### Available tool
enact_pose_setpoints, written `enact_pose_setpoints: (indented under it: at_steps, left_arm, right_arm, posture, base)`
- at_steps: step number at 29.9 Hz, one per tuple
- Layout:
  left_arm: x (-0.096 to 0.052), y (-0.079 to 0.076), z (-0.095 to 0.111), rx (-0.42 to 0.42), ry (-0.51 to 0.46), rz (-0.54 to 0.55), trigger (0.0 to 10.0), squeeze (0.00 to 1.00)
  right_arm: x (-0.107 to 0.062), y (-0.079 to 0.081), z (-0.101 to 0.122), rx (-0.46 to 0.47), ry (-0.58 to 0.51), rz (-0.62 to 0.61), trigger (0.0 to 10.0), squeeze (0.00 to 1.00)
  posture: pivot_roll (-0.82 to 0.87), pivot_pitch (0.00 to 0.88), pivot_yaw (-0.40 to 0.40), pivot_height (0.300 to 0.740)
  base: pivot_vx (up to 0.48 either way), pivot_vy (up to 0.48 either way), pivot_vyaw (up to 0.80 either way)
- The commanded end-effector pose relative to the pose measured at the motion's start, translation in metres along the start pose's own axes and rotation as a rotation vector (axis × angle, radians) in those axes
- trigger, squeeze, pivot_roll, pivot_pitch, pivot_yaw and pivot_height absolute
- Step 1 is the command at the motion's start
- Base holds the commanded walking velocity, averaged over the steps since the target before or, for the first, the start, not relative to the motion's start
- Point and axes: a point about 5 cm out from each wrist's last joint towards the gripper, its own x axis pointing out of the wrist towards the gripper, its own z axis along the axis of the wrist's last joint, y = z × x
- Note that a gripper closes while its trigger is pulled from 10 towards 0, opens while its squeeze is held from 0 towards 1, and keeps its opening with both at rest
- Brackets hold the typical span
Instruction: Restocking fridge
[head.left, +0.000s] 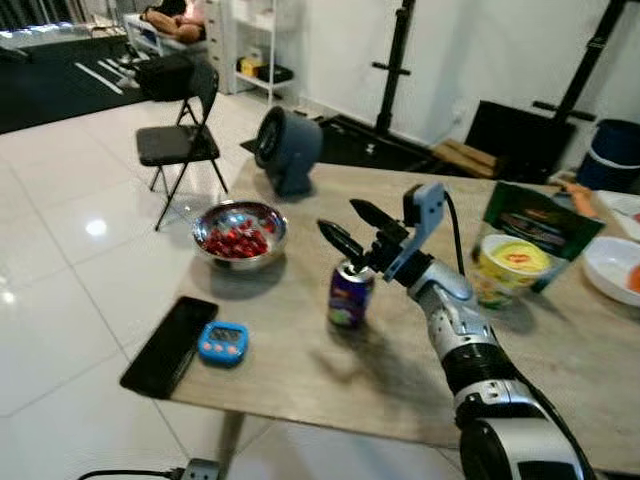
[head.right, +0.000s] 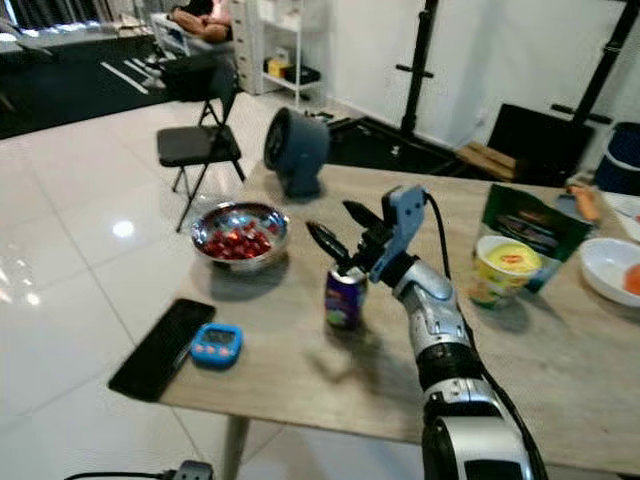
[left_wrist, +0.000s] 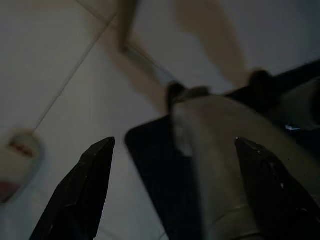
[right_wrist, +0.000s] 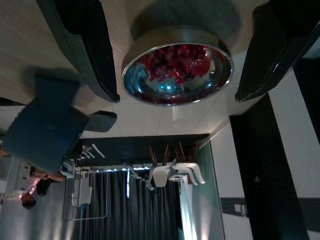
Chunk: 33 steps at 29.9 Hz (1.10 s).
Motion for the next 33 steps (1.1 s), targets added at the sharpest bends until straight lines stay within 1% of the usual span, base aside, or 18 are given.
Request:
enact_pose_setpoints:
  at_steps: [1, 8, 12, 13, 14, 15, 16, 17, 20, 24, 26, 27, 28, 29, 30, 31, 32, 33]
  left_arm:
    - [-0.001, -0.001, -0.008, 0.006, 0.034, -0.003, 10.0, 0.0]
    - [-0.001, -0.001, -0.009, 0.005, 0.037, -0.004, 10.0, 0.0]
    - [-0.001, 0.0, -0.01, 0.002, 0.038, -0.004, 10.0, 0.0]
    - [-0.001, 0.0, -0.01, 0.002, 0.038, -0.004, 10.0, 0.0]
    - [-0.001, 0.0, -0.01, 0.002, 0.039, -0.004, 10.0, 0.0]
    - [-0.001, 0.0, -0.01, 0.003, 0.039, -0.005, 10.0, 0.0]
    - [-0.001, 0.001, -0.01, 0.004, 0.04, -0.005, 10.0, 0.0]
    - [-0.001, 0.001, -0.01, 0.004, 0.04, -0.005, 10.0, 0.0]
    - [-0.001, 0.001, -0.01, 0.005, 0.039, -0.006, 10.0, 0.0]
    - [-0.001, 0.0, -0.01, 0.006, 0.039, -0.008, 10.0, 0.0]
    - [-0.001, -0.001, -0.009, 0.007, 0.038, -0.01, 10.0, 0.0]
    - [-0.001, -0.001, -0.009, 0.007, 0.038, -0.01, 10.0, 0.0]
    - [-0.001, -0.002, -0.008, 0.008, 0.036, -0.013, 10.0, 0.0]
    - [-0.001, -0.002, -0.008, 0.008, 0.036, -0.013, 10.0, 0.0]
    - [0.0, -0.003, -0.008, 0.008, 0.035, -0.015, 10.0, 0.0]
    - [0.0, -0.003, -0.008, 0.009, 0.036, -0.015, 10.0, 0.0]
    - [0.0, -0.003, -0.008, 0.011, 0.036, -0.016, 10.0, 0.0]
    - [0.0, -0.003, -0.008, 0.015, 0.037, -0.017, 10.0, 0.0]
  right_arm:
    - [-0.004, -0.005, 0.003, -0.002, -0.013, -0.018, 10.0, 0.0]
    - [-0.011, -0.013, 0.01, -0.064, 0.02, -0.012, 10.0, 0.0]
    - [-0.022, -0.02, 0.02, -0.098, 0.05, 0.043, 10.0, 0.0]
    - [-0.022, -0.02, 0.02, -0.098, 0.05, 0.043, 10.0, 0.0]
    - [-0.026, -0.02, 0.022, -0.108, 0.075, 0.084, 10.0, 0.2]
    - [-0.03, -0.019, 0.023, -0.112, 0.105, 0.132, 10.0, 0.74]
    - [-0.033, -0.017, 0.023, -0.119, 0.132, 0.178, 10.0, 1.0]
    - [-0.033, -0.017, 0.023, -0.119, 0.132, 0.178, 10.0, 1.0]
    - [-0.038, -0.01, 0.018, -0.138, 0.198, 0.247, 10.0, 1.0]
    - [-0.037, -0.004, 0.008, -0.149, 0.242, 0.257, 10.0, 1.0]
    - [-0.036, -0.002, -0.002, -0.168, 0.285, 0.237, 10.0, 1.0]
    - [-0.036, -0.002, -0.002, -0.168, 0.285, 0.237, 10.0, 1.0]
    - [-0.031, -0.003, -0.007, -0.182, 0.293, 0.175, 10.0, 1.0]
    - [-0.031, -0.003, -0.007, -0.182, 0.293, 0.175, 10.0, 1.0]
    - [-0.029, -0.004, -0.007, -0.19, 0.293, 0.145, 10.0, 1.0]
    - [-0.026, -0.006, -0.007, -0.2, 0.291, 0.111, 10.0, 0.72]
    - [-0.024, -0.01, -0.005, -0.217, 0.295, 0.049, 10.0, 0.31]
    - [-0.022, -0.015, -0.004, -0.219, 0.293, -0.004, 10.0, 0.0]
  posture:
    - [-0.01, 0.0, 0.004, 0.74]
    - [-0.01, 0.0, 0.004, 0.74]
    - [-0.01, 0.0, 0.004, 0.74]
    - [-0.01, 0.0, 0.004, 0.74]
    - [-0.01, 0.0, 0.004, 0.74]
    - [-0.01, 0.0, 0.006, 0.74]
    - [-0.01, 0.0, 0.006, 0.74]
    - [-0.01, 0.0, 0.006, 0.74]
    - [-0.02, 0.0, 0.007, 0.74]
    - [-0.02, 0.0, 0.008, 0.74]
    - [-0.02, 0.0, 0.008, 0.74]
    - [-0.02, 0.0, 0.008, 0.74]
    - [-0.02, 0.0, 0.008, 0.74]
    - [-0.02, 0.0, 0.008, 0.74]
    - [-0.02, 0.0, 0.008, 0.74]
    - [-0.02, 0.0, 0.01, 0.74]
    - [-0.02, 0.0, 0.01, 0.74]
    - [-0.02, 0.0, 0.01, 0.74]
  base:
    - [0.0, 0.0, 0.0]
    - [0.0, 0.0, 0.0]
    - [0.0, 0.0, 0.0]
    - [0.0, 0.0, 0.0]
    - [0.0, 0.0, 0.0]
    - [0.0, 0.0, 0.0]
    - [0.0, 0.0, 0.0]
    - [0.0, 0.0, 0.0]
    - [0.0, 0.0, 0.0]
    - [0.0, 0.0, 0.0]
    - [0.0, 0.0, 0.0]
    - [0.0, 0.0, 0.0]
    - [0.0, 0.0, 0.0]
    - [0.0, 0.0, 0.0]
    - [0.0, 0.0, 0.0]
    - [0.0, 0.0, 0.0]
    - [0.0, 0.0, 0.0]
    - [0.0, 0.0, 0.0]
